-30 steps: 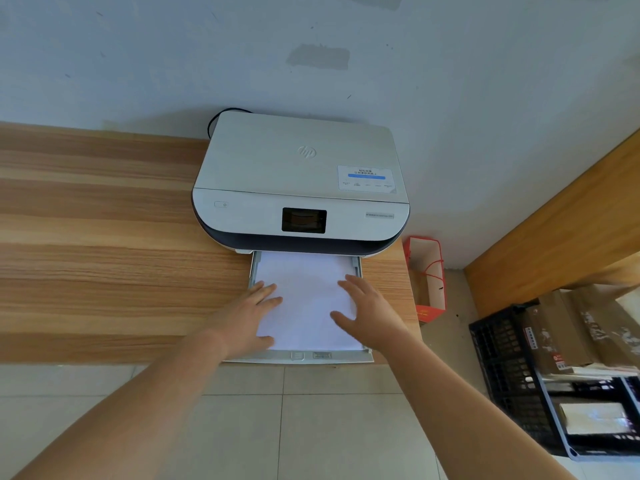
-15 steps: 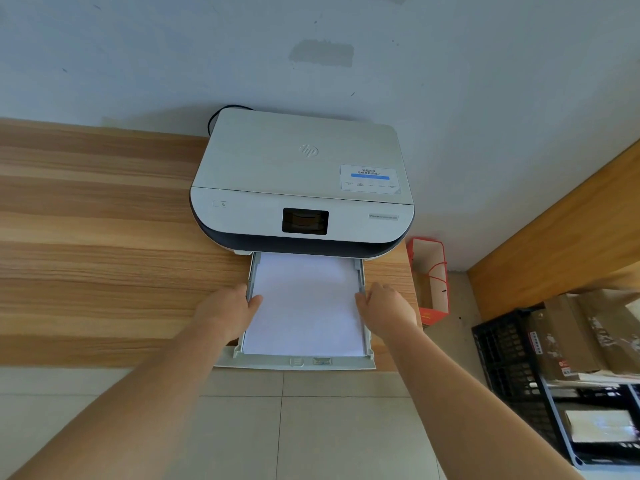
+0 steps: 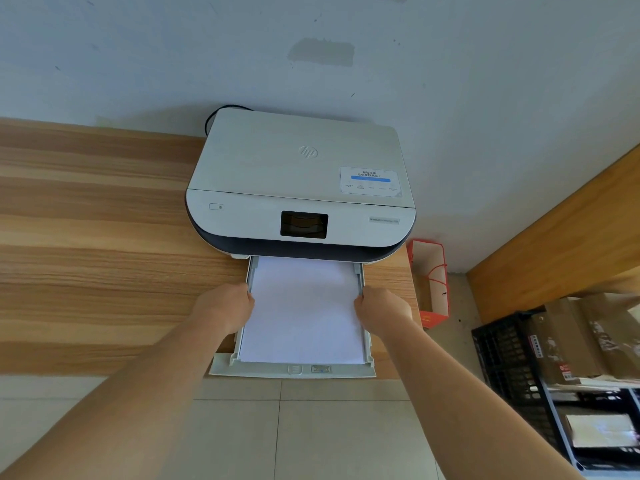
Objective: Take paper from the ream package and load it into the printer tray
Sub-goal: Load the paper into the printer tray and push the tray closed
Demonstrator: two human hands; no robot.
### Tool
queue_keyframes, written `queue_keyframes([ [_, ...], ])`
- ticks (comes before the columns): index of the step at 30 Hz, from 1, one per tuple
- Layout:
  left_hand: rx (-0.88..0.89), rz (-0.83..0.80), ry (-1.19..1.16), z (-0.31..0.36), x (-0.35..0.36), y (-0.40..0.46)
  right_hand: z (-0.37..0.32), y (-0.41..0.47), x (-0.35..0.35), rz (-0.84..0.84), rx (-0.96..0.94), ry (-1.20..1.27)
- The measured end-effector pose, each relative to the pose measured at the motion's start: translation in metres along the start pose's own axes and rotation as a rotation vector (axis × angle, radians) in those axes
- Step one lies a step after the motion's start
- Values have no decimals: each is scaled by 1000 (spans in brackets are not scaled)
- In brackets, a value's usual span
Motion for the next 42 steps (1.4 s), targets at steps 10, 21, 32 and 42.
queue_keyframes([
  [10, 6, 9, 88, 8, -1, 1, -3, 0, 0, -28, -2, -35],
  [21, 31, -4, 74, 10, -4, -4, -5, 0, -1, 21, -9, 31],
  [32, 30, -16, 81, 13, -2, -2, -7, 1, 2, 17, -47, -72],
  [42, 69, 1, 99, 12, -3, -7, -6, -1, 0, 33, -73, -34],
])
Point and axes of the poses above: each hand's wrist, its own y-axis towards the middle knuckle, its own x-axis out of the palm, z = x × y, the point moved 7 cm from there along y, towards the middle knuckle, and after that the axes turned 13 degrees about -y, right-handed, at the moved point
